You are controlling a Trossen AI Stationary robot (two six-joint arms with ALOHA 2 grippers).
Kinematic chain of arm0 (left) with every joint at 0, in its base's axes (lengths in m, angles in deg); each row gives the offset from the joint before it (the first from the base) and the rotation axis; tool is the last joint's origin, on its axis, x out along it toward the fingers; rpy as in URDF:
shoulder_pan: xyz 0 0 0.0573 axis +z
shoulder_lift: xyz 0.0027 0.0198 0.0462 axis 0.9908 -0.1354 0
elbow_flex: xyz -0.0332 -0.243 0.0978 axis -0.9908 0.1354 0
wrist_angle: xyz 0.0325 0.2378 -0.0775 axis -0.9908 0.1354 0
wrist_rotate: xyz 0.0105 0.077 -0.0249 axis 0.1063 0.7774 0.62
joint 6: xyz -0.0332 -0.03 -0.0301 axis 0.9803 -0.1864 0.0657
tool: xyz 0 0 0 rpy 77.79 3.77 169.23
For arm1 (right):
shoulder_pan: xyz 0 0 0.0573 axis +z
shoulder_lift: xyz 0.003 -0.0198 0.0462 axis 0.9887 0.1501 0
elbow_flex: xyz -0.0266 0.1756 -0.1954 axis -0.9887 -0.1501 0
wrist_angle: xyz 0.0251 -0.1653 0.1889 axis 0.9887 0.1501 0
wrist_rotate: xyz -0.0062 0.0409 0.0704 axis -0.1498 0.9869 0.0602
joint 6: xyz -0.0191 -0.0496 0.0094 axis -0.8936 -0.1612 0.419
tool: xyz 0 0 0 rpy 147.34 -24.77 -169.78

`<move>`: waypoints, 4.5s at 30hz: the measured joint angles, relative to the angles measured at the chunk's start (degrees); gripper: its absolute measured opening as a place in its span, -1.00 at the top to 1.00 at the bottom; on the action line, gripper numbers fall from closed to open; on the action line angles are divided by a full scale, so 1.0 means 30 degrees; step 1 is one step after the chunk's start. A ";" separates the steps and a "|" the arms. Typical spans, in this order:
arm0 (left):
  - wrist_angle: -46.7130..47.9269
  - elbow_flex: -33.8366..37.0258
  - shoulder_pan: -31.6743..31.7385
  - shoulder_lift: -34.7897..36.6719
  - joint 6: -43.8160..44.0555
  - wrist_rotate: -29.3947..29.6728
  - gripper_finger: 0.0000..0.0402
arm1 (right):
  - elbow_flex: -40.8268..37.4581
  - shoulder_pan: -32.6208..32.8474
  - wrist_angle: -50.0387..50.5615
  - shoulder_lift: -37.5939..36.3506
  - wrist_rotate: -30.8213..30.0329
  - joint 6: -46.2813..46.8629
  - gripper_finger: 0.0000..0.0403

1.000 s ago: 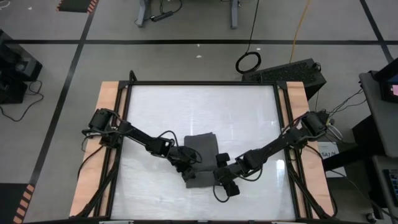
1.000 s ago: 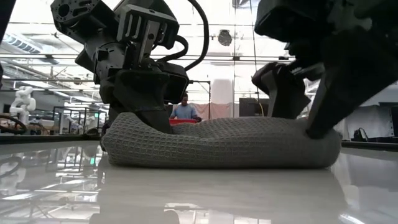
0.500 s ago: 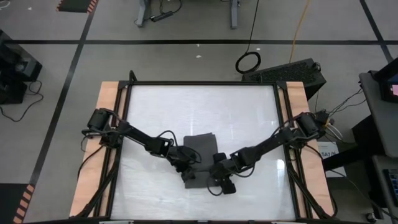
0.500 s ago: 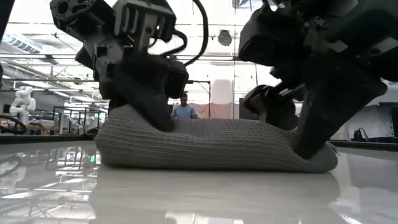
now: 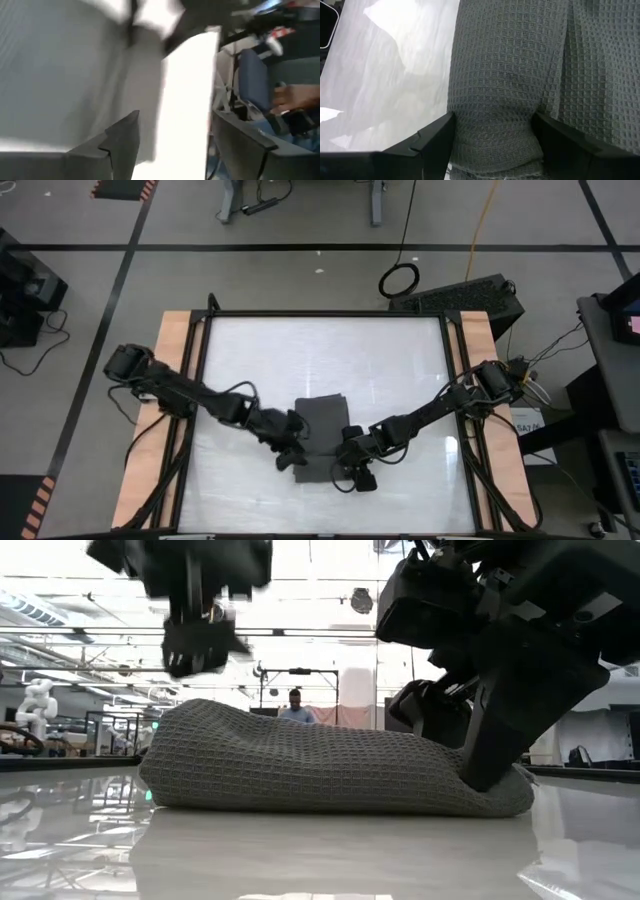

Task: Roll towel into tight, uniform cylinder
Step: Roll the gray towel

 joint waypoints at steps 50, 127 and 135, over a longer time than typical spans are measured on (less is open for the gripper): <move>-0.3618 -0.0022 -0.6211 -0.6502 -1.2835 1.1897 -0.95 | -0.0025 -0.0248 -0.0375 0.0026 0.0590 0.1489 -0.28; -0.4559 -0.0022 -0.2638 -0.6618 -0.7238 0.5409 -0.70 | -0.0033 0.1908 0.2051 -0.2695 -0.5840 -0.3380 -0.76; -0.4556 -0.0022 -0.2641 -0.6618 -0.7233 0.5423 -0.70 | -0.0033 0.1405 0.1650 -0.1832 -0.5537 -0.3263 -0.76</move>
